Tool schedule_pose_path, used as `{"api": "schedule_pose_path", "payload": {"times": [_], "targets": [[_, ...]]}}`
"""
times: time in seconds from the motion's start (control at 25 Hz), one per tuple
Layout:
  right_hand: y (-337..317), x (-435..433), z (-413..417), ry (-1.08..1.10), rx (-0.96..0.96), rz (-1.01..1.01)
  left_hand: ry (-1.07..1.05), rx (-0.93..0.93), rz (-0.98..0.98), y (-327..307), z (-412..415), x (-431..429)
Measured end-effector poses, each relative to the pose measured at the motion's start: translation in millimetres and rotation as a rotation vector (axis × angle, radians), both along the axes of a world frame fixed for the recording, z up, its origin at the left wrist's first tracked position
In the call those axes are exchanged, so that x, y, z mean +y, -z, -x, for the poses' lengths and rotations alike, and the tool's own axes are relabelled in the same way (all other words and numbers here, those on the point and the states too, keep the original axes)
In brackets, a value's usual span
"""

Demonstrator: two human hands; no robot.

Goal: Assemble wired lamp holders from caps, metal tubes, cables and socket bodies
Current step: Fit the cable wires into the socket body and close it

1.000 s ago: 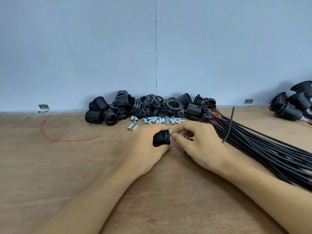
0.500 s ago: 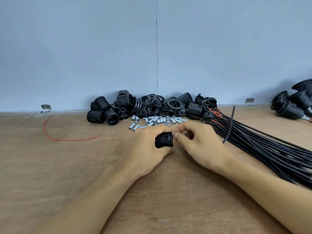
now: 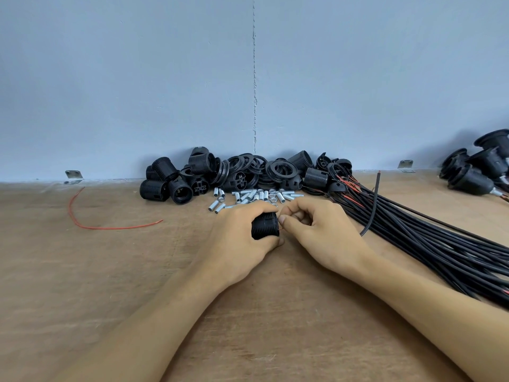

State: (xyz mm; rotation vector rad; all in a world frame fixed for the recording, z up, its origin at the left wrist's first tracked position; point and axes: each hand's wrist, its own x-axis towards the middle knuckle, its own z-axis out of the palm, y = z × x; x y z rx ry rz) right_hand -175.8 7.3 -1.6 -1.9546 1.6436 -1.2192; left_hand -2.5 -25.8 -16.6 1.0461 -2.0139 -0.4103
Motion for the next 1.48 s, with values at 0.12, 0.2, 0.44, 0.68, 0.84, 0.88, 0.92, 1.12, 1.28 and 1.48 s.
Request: {"api": "schedule_pose_path", "payload": {"times": [0.12,0.2,0.44,0.68,0.84,0.88,0.92,1.12,1.28,1.48], "targets": [[-4,-4,6,-0.013,0.066,-0.051,-0.034,0.014,0.016,-1,-1,-3],[-11,-8,20,-0.065,0.126,-0.184,-0.085,0.059,0.009,-1,-4,-6],[-15,-13,49,-0.092,0.185,-0.301,-0.087,0.341,-0.228,-3,-6,-11],[-10,-6,33,-0.214,0.235,0.014,0.107,0.46,-0.345,-6,-7,-10],[-9,-6,32,-0.251,0.151,-0.049,0.153,0.521,-0.427,-6,-1,-9],[-8,-7,32,-0.266,0.091,-0.096,0.158,0.517,-0.45,-5,0,-9],[-8,-8,32,-0.275,0.029,-0.143,0.164,0.512,-0.468,-3,2,-9],[-11,-12,38,-0.314,-0.119,-0.29,0.172,0.641,-0.536,-3,4,-7],[-12,-12,38,-0.356,-0.139,-0.343,0.181,0.636,-0.488,-4,4,-5],[-8,-9,32,-0.324,-0.197,-0.285,0.163,0.614,-0.458,-3,7,-5]]}}
